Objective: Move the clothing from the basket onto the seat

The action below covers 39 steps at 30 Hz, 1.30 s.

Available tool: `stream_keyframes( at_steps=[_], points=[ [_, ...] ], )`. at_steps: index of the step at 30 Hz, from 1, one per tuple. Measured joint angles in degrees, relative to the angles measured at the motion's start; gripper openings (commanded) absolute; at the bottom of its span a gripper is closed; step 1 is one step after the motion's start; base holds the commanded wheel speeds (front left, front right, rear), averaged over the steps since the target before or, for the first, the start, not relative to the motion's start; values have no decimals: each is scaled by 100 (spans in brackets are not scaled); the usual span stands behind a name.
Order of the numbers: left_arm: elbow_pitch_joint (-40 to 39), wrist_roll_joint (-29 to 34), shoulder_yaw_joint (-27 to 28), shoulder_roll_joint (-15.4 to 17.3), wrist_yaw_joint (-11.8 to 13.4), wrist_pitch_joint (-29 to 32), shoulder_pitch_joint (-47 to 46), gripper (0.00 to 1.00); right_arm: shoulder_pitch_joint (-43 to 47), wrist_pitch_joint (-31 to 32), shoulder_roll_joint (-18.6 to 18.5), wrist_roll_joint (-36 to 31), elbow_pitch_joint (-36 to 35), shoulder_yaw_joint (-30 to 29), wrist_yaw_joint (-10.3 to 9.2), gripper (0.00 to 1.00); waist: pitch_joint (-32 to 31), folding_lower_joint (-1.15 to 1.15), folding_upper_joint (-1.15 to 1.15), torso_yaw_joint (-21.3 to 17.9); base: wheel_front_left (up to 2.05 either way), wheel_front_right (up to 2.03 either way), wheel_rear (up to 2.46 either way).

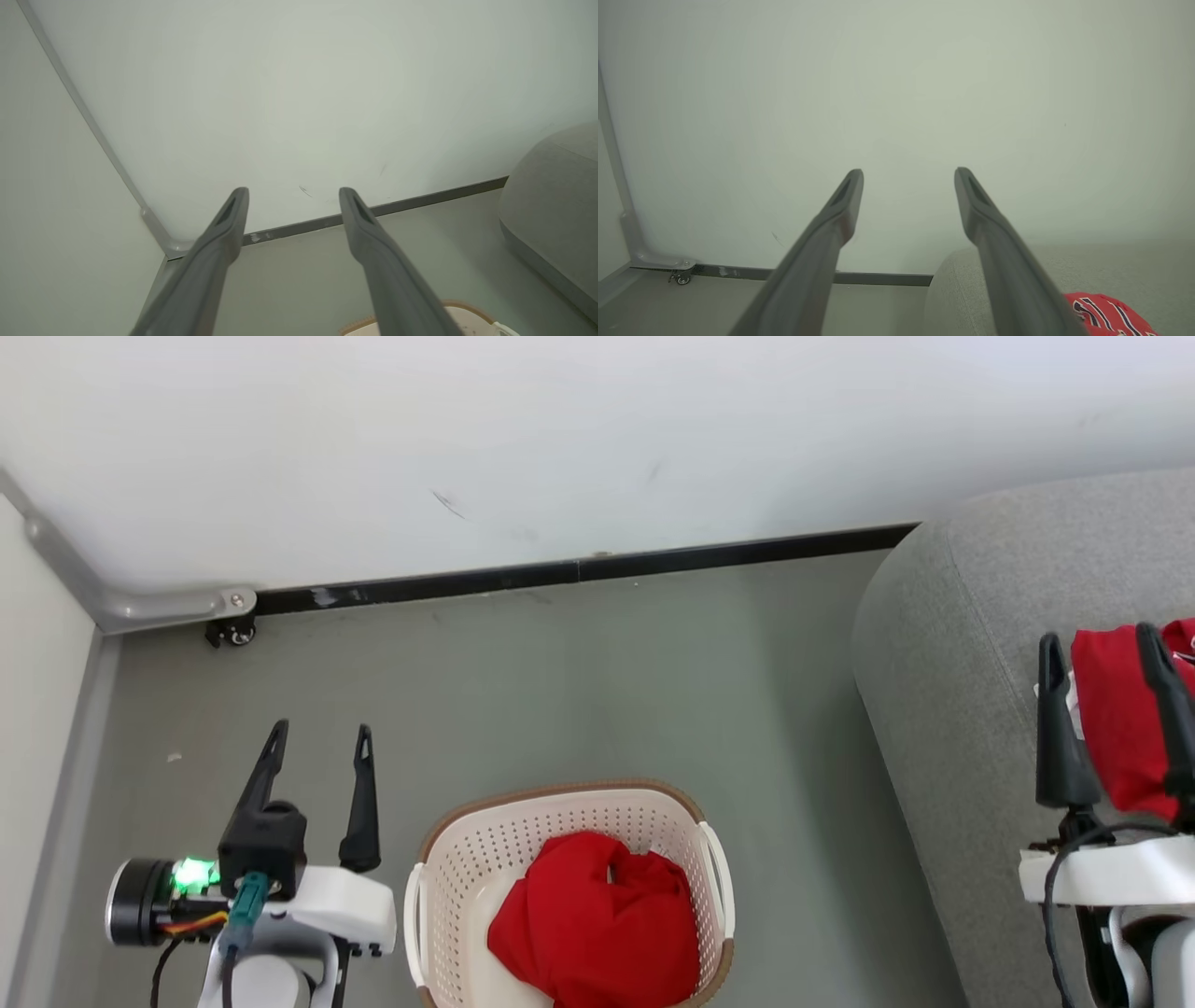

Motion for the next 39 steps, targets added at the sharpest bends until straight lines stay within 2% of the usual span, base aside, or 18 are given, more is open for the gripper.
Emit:
stream_keyframes(
  at_steps=[12, 39],
  points=[
    [-267, -170, 126, 1, 145, 0, 574, 100, 536, 301, 11, 118, 48, 12, 0, 100, -360, 0, 0, 67, 0, 0, 0],
    [-738, -349, 156, 2, 227, 1, 1330, 100, 1265, 768, 31, 768, 241, 506, 0, 100, -761, 0, 0, 172, 0, 0, 0]
  ],
)
